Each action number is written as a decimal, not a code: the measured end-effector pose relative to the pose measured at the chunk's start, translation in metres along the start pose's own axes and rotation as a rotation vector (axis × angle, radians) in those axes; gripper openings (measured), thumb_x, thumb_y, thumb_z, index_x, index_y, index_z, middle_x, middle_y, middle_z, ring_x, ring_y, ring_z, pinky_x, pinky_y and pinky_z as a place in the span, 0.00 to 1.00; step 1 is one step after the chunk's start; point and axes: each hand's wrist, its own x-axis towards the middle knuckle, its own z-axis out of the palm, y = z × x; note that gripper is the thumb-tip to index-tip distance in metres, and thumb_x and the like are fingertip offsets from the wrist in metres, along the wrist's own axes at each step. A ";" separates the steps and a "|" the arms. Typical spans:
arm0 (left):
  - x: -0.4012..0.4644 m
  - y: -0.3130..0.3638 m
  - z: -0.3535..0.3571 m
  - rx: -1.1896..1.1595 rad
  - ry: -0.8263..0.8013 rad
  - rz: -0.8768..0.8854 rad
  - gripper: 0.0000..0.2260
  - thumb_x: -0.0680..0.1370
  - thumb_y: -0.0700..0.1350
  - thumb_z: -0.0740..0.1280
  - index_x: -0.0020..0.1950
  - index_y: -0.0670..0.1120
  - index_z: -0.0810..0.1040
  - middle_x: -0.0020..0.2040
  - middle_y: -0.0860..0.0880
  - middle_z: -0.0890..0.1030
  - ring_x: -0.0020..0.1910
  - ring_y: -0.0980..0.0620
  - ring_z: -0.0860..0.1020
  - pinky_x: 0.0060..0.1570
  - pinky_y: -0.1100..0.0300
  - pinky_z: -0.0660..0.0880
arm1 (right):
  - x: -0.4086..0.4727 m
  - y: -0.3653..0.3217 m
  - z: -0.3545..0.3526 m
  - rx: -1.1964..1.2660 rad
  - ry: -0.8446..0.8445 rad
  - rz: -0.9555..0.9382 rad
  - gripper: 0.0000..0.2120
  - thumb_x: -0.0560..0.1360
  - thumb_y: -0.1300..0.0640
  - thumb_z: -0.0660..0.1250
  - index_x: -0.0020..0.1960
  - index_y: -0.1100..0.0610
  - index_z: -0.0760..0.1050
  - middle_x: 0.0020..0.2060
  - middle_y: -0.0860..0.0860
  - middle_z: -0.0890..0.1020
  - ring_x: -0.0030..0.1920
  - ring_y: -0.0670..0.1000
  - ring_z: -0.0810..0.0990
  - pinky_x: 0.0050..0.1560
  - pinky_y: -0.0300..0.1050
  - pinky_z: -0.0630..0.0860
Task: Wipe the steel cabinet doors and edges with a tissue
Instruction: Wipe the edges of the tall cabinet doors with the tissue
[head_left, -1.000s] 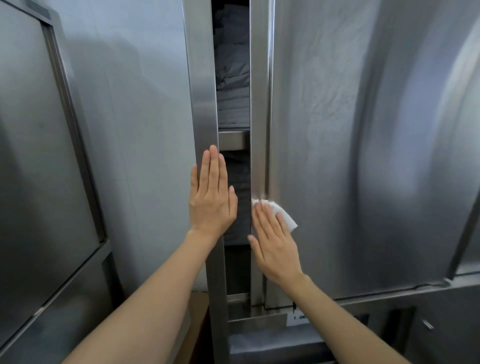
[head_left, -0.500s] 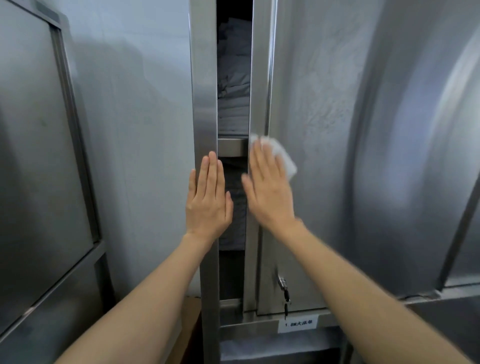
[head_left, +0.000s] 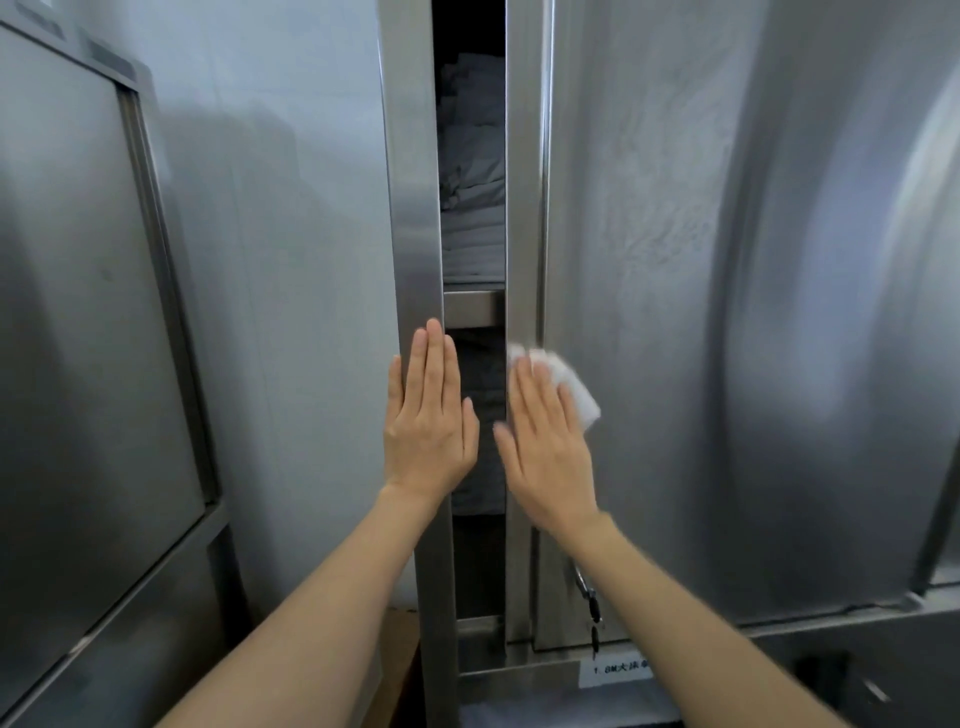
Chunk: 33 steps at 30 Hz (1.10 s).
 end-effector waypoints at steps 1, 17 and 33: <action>0.000 0.000 0.000 0.001 -0.002 -0.004 0.31 0.81 0.46 0.55 0.80 0.38 0.48 0.80 0.40 0.49 0.80 0.43 0.48 0.79 0.47 0.45 | -0.030 -0.003 0.011 -0.005 -0.043 0.001 0.28 0.86 0.47 0.41 0.80 0.62 0.52 0.80 0.56 0.51 0.80 0.54 0.49 0.77 0.56 0.54; -0.002 0.001 -0.001 -0.002 -0.009 -0.001 0.31 0.80 0.46 0.57 0.80 0.37 0.50 0.80 0.40 0.50 0.80 0.43 0.48 0.79 0.47 0.46 | -0.057 -0.003 0.019 0.043 -0.119 0.019 0.28 0.86 0.47 0.40 0.80 0.61 0.50 0.80 0.56 0.51 0.80 0.53 0.48 0.77 0.54 0.52; -0.104 0.019 -0.023 -0.144 -0.188 -0.056 0.29 0.81 0.43 0.56 0.80 0.37 0.51 0.80 0.40 0.51 0.80 0.44 0.47 0.78 0.50 0.42 | -0.071 -0.012 0.013 -0.009 -0.302 0.072 0.29 0.85 0.45 0.40 0.80 0.58 0.43 0.80 0.54 0.45 0.80 0.50 0.40 0.79 0.50 0.40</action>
